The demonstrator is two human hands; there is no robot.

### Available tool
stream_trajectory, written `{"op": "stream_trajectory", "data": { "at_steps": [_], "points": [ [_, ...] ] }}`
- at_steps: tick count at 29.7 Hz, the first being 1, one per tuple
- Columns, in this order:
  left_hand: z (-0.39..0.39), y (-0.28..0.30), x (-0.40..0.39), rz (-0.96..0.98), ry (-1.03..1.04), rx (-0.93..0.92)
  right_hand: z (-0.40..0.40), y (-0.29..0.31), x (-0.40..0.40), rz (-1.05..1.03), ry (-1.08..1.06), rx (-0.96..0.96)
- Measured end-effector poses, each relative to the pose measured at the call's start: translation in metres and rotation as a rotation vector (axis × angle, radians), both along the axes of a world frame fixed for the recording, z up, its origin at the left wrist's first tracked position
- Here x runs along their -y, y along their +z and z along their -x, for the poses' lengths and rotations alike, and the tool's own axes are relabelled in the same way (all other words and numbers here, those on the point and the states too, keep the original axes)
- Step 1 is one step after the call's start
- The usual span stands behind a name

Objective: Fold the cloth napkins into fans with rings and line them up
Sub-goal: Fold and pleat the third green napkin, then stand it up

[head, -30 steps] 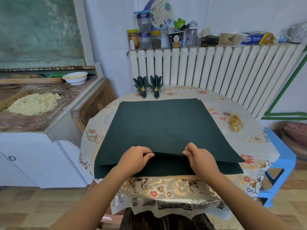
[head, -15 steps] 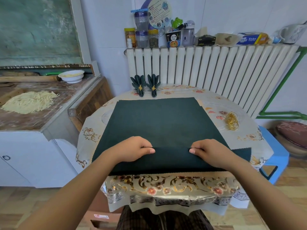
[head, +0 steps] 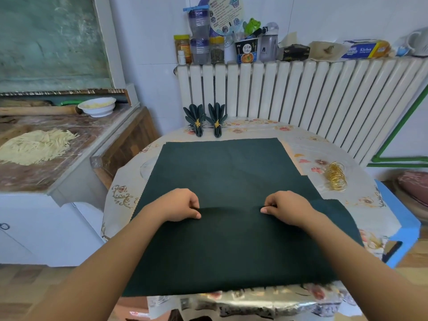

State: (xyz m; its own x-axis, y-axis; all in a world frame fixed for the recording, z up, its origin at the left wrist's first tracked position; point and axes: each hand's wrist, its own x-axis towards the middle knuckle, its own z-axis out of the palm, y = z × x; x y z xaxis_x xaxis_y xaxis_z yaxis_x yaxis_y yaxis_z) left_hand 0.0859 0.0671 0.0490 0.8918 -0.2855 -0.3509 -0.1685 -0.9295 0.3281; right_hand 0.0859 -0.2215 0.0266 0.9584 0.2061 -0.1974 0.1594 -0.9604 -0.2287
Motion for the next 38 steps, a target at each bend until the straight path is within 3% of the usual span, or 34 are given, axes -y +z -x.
{"op": "stream_trajectory", "data": {
  "at_steps": [8, 14, 24, 30, 38],
  "points": [
    [-0.055, -0.050, 0.004, -0.298, 0.181, 0.557, -0.071, -0.038, -0.018, 0.088, -0.107, 0.366],
    [-0.079, -0.080, -0.001, -0.243, 0.235, 0.801, -0.097, -0.060, -0.021, -0.014, -0.139, 0.469],
    [-0.078, -0.099, -0.014, -0.178, 0.392, 0.723, -0.094, -0.078, -0.021, -0.142, -0.179, 0.500],
    [-0.077, -0.095, -0.035, 0.051, 0.527, 0.619, -0.095, -0.079, -0.020, -0.170, -0.187, 0.472],
    [-0.082, -0.090, -0.034, 0.120, 0.638, 0.586, -0.095, -0.078, -0.020, -0.231, -0.219, 0.478]
  ]
}}
